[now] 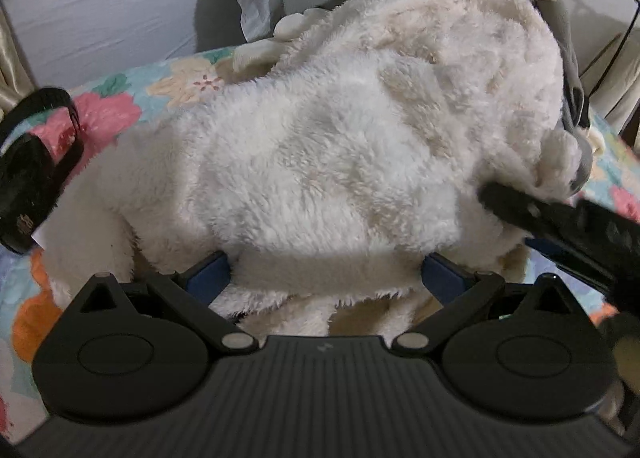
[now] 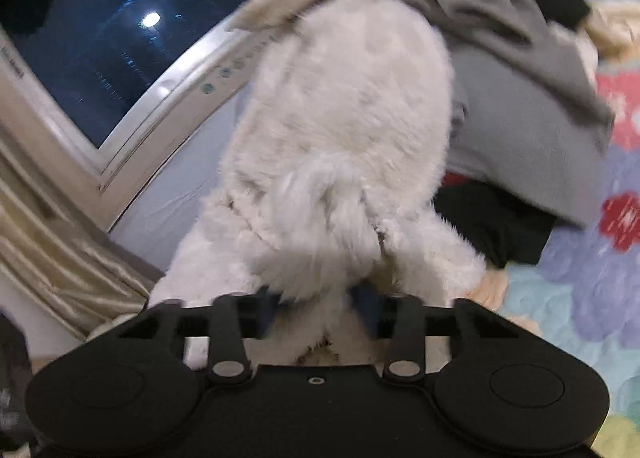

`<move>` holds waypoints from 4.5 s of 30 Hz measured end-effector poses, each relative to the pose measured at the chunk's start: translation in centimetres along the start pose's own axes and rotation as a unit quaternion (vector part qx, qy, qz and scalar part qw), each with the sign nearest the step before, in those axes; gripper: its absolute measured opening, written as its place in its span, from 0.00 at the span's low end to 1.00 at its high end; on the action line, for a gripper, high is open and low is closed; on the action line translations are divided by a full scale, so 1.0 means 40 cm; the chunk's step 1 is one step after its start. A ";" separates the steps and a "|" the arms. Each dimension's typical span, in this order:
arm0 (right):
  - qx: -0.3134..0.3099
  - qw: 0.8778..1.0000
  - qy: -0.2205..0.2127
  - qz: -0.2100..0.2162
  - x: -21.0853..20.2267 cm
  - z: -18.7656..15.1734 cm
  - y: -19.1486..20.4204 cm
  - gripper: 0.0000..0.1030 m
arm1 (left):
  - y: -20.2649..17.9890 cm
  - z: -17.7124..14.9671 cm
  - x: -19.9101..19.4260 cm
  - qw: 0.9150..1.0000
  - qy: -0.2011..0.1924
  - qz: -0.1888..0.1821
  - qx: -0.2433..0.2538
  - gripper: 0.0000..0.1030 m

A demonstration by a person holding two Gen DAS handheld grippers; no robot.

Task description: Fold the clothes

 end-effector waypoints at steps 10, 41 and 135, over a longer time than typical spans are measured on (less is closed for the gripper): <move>-0.079 0.992 -0.098 -0.029 -0.202 0.012 0.050 0.07 | -0.036 0.010 -0.057 0.995 -0.057 -0.074 0.018 1.00; 0.040 0.966 -0.252 -0.031 -0.332 0.068 -0.043 0.25 | -0.303 -0.077 -0.169 0.913 -0.197 0.004 0.357 1.00; 0.261 0.816 -0.415 -0.305 -1.539 0.030 -1.036 0.25 | -1.118 -0.132 -0.273 0.839 -0.141 -0.164 0.500 0.63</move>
Point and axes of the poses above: each gripper's, at about its wrist camera, not at the fingertips, and x roughly the way its jaws point, y to its left, z to its top, the point moved 3 cm from there along x, roughly the way its jaws point, and after that the axes turned 15 degrees about x, right-handed, at the moved point
